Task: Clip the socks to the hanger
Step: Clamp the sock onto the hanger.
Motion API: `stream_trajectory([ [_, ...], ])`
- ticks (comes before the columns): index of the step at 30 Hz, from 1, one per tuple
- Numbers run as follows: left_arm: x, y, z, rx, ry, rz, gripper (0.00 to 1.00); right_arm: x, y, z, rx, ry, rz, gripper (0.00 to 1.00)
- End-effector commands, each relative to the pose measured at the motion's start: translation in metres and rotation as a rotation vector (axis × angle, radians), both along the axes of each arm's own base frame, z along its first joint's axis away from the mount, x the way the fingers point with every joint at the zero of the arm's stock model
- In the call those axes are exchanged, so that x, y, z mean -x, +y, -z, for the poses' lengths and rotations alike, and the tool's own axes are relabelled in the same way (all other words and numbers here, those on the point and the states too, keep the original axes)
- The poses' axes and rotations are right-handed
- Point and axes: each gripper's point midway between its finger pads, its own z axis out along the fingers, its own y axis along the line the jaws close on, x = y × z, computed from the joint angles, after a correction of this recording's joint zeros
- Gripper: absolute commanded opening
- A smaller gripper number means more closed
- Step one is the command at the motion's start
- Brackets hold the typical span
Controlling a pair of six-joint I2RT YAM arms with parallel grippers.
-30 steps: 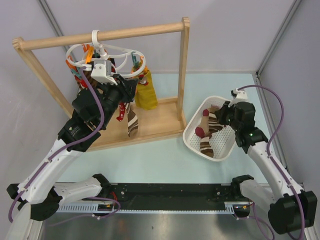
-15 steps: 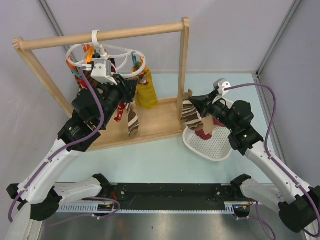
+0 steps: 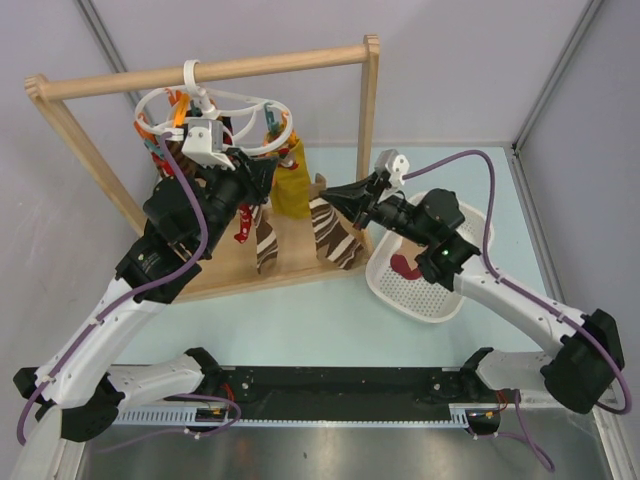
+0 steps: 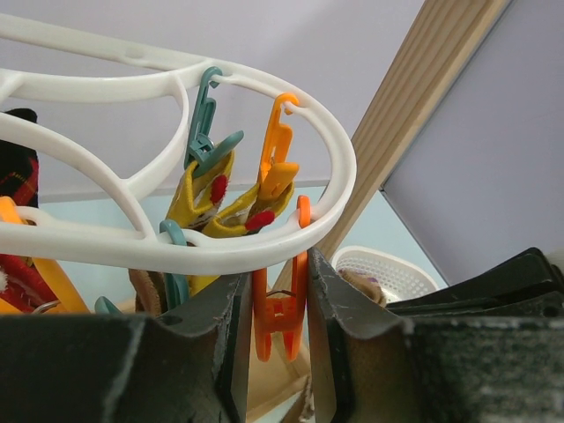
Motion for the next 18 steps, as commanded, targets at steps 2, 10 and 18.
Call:
stream_trajectory([
  [2, 0.004, -0.001, -0.020, 0.064, -0.044, 0.023, 0.00, 0.018, 0.027, -0.048, -0.103, -0.159, -0.102, 0.00],
  [10, 0.004, -0.002, -0.018, 0.067, -0.043, 0.031, 0.00, 0.027, 0.056, -0.057, -0.138, -0.197, -0.178, 0.00],
  [18, 0.005, -0.005, -0.018, 0.076, -0.041, 0.042, 0.00, 0.026, 0.071, -0.058, -0.145, -0.198, -0.200, 0.00],
])
